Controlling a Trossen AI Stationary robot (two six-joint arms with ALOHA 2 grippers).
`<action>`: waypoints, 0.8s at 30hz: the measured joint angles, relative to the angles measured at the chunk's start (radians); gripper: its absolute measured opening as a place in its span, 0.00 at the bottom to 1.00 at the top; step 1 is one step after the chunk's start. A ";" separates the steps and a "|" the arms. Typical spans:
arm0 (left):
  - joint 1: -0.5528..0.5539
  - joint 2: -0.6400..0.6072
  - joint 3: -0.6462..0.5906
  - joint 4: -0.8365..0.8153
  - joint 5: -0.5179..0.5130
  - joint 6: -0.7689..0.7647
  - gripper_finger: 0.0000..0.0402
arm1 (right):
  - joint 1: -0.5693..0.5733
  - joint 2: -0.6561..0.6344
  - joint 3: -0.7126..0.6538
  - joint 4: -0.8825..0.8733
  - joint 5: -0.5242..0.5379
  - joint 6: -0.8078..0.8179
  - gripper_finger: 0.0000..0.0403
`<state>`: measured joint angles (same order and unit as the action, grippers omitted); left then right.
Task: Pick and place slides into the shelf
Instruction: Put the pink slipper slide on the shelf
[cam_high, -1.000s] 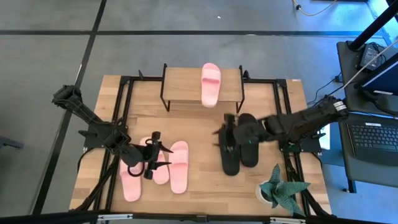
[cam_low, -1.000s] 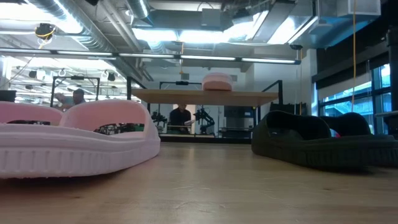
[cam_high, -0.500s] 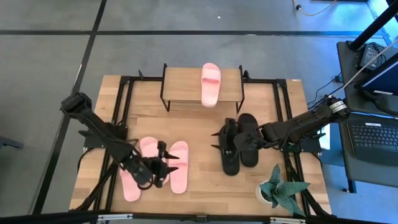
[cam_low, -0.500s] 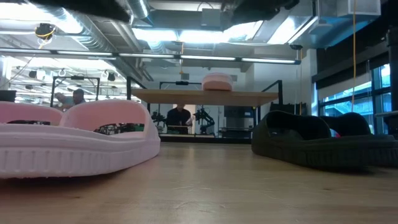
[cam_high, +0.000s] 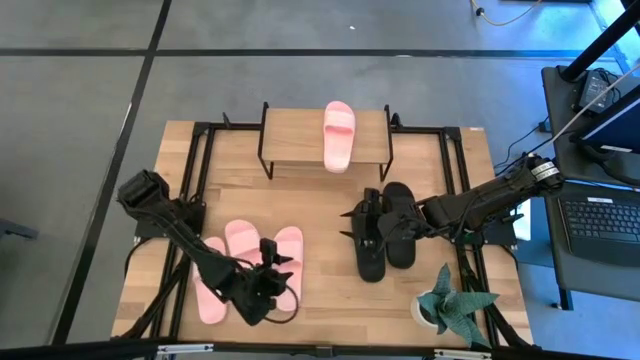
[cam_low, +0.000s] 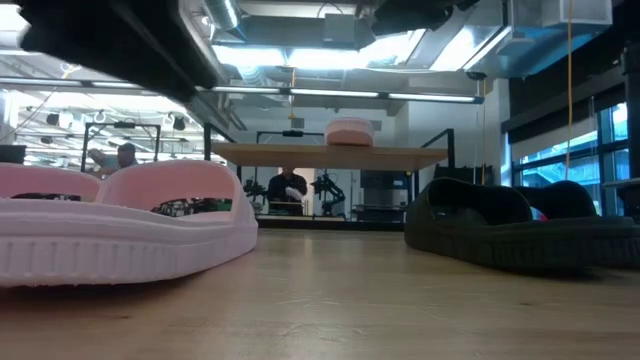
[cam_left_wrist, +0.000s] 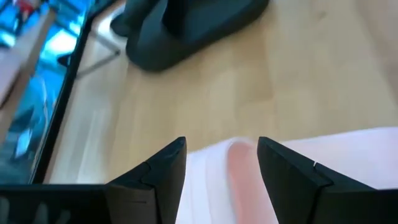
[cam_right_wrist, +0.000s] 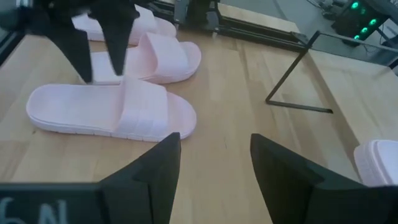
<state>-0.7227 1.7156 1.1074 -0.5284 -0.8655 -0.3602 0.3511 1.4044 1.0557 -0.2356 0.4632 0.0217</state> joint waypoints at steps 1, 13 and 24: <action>0.006 0.012 0.013 -0.037 0.008 -0.038 0.47 | 0.000 0.000 0.000 0.000 0.000 0.001 0.49; 0.035 0.123 0.022 -0.095 0.097 -0.158 0.47 | 0.002 0.000 0.000 -0.008 -0.001 -0.008 0.49; 0.103 0.165 0.023 -0.180 0.062 -0.212 0.47 | 0.002 0.000 0.000 -0.020 -0.001 -0.007 0.49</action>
<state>-0.6198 1.8801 1.1309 -0.7088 -0.8036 -0.5718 0.3527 1.4044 1.0557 -0.2555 0.4622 0.0144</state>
